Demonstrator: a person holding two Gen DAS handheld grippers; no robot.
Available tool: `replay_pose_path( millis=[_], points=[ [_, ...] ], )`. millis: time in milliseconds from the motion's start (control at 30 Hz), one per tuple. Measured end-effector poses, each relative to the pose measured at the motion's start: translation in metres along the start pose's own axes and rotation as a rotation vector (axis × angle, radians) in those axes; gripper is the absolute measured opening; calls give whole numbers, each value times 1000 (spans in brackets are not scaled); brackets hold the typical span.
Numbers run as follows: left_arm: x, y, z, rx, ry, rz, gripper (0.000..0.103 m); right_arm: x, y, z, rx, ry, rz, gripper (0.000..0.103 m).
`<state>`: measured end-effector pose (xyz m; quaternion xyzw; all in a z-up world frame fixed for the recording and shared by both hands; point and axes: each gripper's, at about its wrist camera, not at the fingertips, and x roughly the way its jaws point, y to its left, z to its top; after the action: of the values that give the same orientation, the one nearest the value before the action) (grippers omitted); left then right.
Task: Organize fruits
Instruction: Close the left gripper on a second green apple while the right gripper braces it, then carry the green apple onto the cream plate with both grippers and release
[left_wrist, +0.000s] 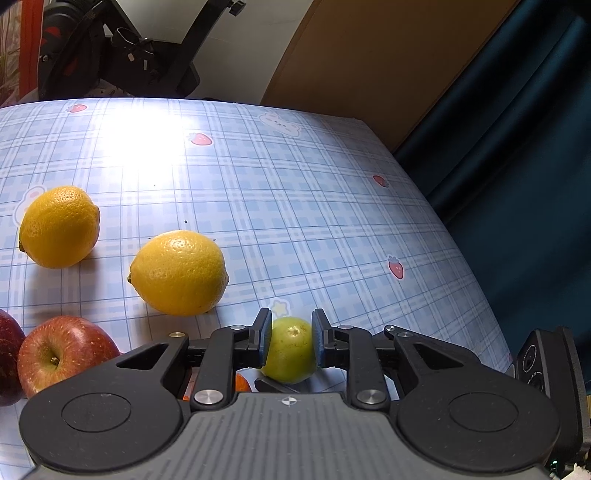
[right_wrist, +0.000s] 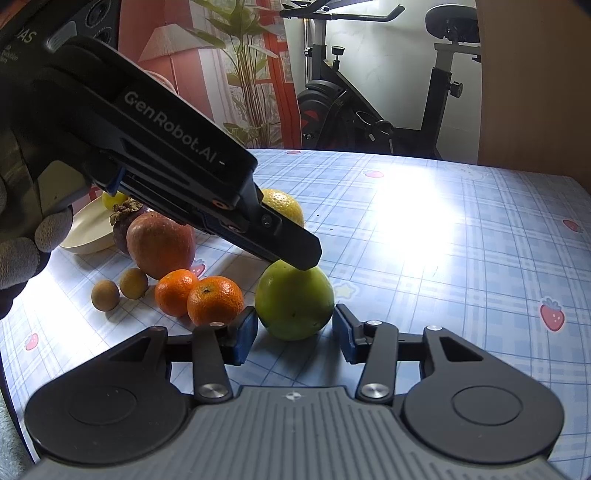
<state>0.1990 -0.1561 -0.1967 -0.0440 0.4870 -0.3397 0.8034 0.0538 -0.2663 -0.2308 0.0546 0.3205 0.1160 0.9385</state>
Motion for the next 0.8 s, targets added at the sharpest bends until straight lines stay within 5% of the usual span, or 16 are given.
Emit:
replay_pose_path(
  millis=[367, 800],
  points=[
    [-13, -8, 0, 23, -12, 0, 25, -13, 5, 7, 16, -19, -5, 47],
    [-85, -7, 4, 28, -149, -19, 25, -42, 48, 60, -32, -41, -21, 47]
  ],
)
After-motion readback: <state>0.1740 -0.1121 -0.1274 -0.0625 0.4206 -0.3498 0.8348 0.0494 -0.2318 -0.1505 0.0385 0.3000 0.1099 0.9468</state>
